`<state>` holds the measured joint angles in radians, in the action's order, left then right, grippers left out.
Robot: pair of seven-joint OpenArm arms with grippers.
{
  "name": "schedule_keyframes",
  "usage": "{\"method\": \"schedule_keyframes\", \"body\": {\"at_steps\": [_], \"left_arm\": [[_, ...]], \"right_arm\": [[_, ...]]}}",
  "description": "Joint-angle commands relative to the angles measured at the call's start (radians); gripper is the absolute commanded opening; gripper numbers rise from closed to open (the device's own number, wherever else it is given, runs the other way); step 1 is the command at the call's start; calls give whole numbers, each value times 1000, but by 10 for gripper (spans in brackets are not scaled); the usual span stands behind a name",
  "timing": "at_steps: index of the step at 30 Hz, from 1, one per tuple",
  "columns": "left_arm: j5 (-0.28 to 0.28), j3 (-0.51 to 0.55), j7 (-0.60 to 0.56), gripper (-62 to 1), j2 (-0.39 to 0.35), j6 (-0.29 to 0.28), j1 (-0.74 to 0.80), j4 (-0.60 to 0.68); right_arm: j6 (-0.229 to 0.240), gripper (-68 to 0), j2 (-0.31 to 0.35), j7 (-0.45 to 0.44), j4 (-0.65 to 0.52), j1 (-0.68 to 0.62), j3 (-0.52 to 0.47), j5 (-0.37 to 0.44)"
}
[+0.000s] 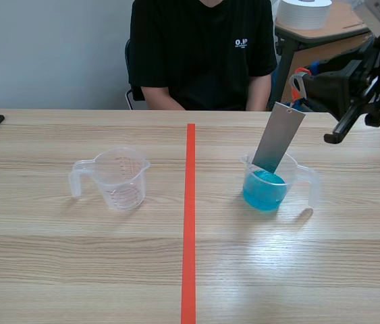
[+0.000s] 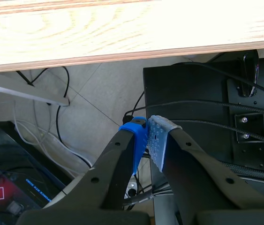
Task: Do the redox reaction experiment.
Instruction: 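Hold the plate still in the solution, then raise the plate and point at it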
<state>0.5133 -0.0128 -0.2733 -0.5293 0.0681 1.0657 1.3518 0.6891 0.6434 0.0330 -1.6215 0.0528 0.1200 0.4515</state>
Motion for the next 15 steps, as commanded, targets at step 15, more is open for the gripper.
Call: {"method": "schedule_keyframes", "body": {"at_steps": [15], "left_arm": [[-4,-3,-14,-560,-1,-3,4,9]], "right_arm": [[37,-658,18,153,-222,-56,-215,188]]}}
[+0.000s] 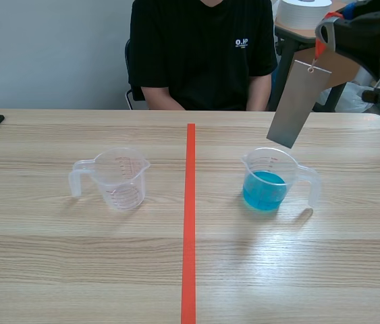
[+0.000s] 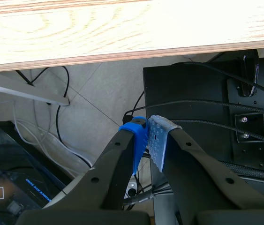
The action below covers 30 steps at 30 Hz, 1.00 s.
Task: Do the redox reaction experiment.
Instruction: 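Raise the plate and point at it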
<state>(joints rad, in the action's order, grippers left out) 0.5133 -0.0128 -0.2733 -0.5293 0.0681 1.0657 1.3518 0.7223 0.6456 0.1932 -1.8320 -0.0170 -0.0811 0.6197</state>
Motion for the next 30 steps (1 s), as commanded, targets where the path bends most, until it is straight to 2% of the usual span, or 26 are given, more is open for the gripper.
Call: {"method": "schedule_keyframes", "body": {"at_steps": [1,7,11,17,23,27,30], "left_arm": [[-4,-3,-14,-560,-1,-3,4,9],[-5,-3,-20,-560,-7,-3,19,10],[-24,-3,-61,-560,-57,-3,45,16],[-34,9,-120,-560,-199,-3,65,18],[-35,15,-216,-560,-375,-6,53,61],[-35,29,-227,-560,-478,-10,-16,95],[-35,29,-215,-560,-526,-14,-108,109]], "right_arm": [[9,-658,16,5,-20,14,-25,34],[9,-658,16,66,-56,14,-65,102],[12,-658,16,94,-63,14,-67,133],[12,-658,16,100,-63,14,-67,138],[12,-658,16,100,-63,14,-67,138],[12,-658,16,100,-63,14,-67,137],[12,-658,16,100,-63,14,-67,138]]}}
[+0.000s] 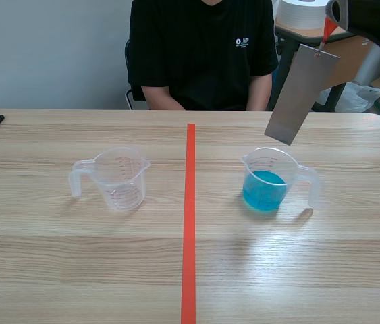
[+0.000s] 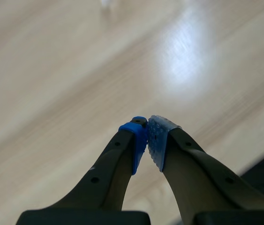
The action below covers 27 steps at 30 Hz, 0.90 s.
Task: Do the redox reaction experiment.
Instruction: 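Raise the plate and point at it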
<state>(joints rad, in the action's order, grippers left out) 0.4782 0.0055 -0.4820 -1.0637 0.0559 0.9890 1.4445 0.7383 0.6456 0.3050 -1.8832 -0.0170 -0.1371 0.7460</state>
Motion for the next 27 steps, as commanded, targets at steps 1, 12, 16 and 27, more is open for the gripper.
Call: {"method": "schedule_keyframes", "body": {"at_steps": [1,12,16,27], "left_arm": [[-6,11,9,-560,-4,-10,-66,25],[-109,-122,182,-560,-4,-158,-527,206],[-204,-281,272,-560,75,-160,-758,224],[-378,-647,453,-560,380,-160,-1190,118]], "right_arm": [[-4,-658,16,-11,-11,14,-11,11],[-4,-658,13,-11,-11,14,-11,19],[-4,-658,13,-11,-11,14,-11,19],[-4,-658,13,-11,-11,14,-11,18]]}}
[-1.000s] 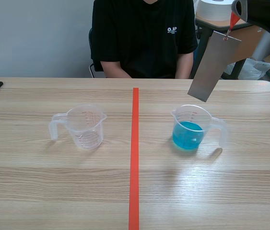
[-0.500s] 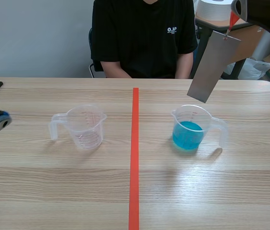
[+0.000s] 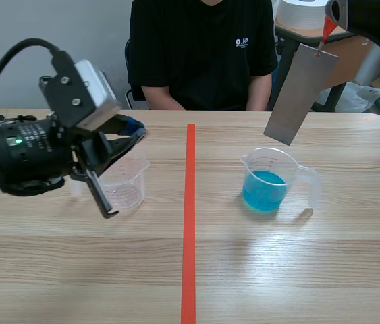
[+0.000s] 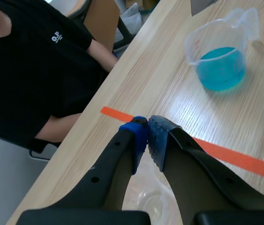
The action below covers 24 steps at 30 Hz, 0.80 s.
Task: Do the redox reaction experiment.
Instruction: 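Raise the plate and point at it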
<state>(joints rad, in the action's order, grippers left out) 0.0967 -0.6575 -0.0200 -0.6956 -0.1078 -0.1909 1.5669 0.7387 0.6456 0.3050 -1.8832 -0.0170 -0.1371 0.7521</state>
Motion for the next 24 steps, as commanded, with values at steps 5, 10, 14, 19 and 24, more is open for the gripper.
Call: {"method": "schedule_keyframes", "body": {"at_steps": [5,10,14,19,24], "left_arm": [[-25,-53,15,-560,148,-20,-140,-116],[-39,-140,18,-560,262,-21,-270,-265],[-38,-209,17,-560,339,-20,-364,-376],[-33,-254,2,-560,414,-20,-436,-470],[-31,-288,-11,-560,483,-22,-481,-563]], "right_arm": [[-5,-658,13,-11,-11,14,-11,12],[-5,-658,13,-11,-11,14,-11,12],[-5,-658,13,-11,-11,14,-11,12],[-5,-658,13,-10,-11,14,-11,12],[-5,-658,13,-3,-11,14,-11,12]]}}
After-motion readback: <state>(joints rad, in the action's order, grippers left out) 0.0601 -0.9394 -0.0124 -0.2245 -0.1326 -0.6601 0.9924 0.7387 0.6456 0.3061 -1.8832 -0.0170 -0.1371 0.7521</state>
